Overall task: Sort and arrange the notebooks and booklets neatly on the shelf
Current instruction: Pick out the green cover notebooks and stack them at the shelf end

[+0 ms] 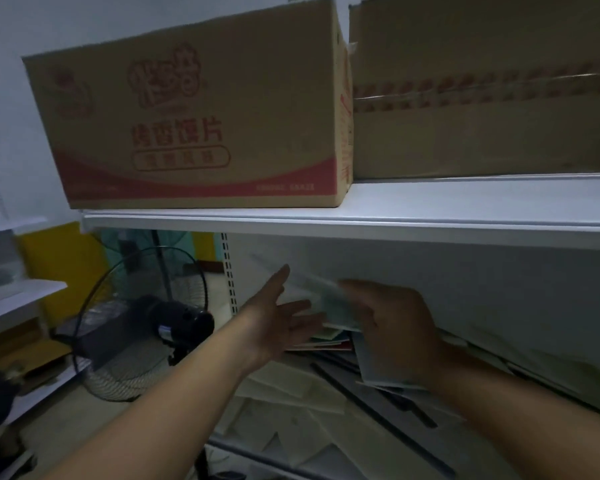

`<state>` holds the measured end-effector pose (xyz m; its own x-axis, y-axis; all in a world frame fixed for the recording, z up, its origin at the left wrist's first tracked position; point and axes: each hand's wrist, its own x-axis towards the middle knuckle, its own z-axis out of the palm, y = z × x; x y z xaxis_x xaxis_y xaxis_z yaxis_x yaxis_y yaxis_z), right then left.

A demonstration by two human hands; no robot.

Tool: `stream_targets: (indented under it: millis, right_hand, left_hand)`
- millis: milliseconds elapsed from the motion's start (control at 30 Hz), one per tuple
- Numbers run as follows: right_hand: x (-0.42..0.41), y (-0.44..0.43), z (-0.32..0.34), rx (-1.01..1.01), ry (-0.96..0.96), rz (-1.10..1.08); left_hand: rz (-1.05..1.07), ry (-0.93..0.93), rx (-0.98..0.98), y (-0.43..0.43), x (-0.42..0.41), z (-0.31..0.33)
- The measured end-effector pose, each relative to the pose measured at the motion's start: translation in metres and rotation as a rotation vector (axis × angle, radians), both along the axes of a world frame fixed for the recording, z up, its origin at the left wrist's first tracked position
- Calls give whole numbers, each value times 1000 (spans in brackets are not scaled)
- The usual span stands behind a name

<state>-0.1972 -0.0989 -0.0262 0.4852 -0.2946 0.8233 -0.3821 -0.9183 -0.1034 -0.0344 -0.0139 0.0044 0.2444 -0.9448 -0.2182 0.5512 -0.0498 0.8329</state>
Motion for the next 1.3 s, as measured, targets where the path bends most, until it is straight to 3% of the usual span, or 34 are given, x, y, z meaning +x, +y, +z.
stream_targets:
  millis: [100,167,300,400,567,700,767,833,900,967,1033,1100,1167,1200,1300]
  right_hand:
    - [27,30,-3,-81,131,181]
    - [33,39,-1,9,207,200]
    - [12,26,-16,349,320,-157]
    - [1,15,-31,524,298,-413]
    - [16,18,-15,372,218,-606]
    - [55,37,28,245,116,-623]
    - [95,51,49,276,186,-639]
    - [141,70,63,379,297,-596]
    - [177,87,67,414,339,-493]
    - [197,94,64,497,287,-334]
    - [203,92,60,752,211,-108]
    - [196,84,57,931,104,25]
    - [179,56,50,854,36,-27]
    - [165,40,44,793,77,-123]
    - [132,-4,19,761,498,-409]
  left_hand:
    - [34,60,-82,-16,12,-3]
    - [77,71,-118,-20,27,-11]
    - [-18,4,-166,-14,79,-18]
    - [-86,-43,-143,-4,108,-25]
    - [-109,-14,-147,6,133,-35]
    - [-188,-65,-246,14,142,-38]
    - [-201,-121,-294,15,137,-37]
    - [-200,-204,-354,16,128,-33]
    - [-138,-175,-385,15,124,-33]
    - [-73,-30,-359,13,126,-34]
    - [-45,75,-312,14,137,-37]
    - [-81,77,-275,18,153,-41]
    - [-107,68,-238,23,172,-42]
    - [-109,65,-208,23,181,-44]
    - [-87,28,-140,28,198,-45]
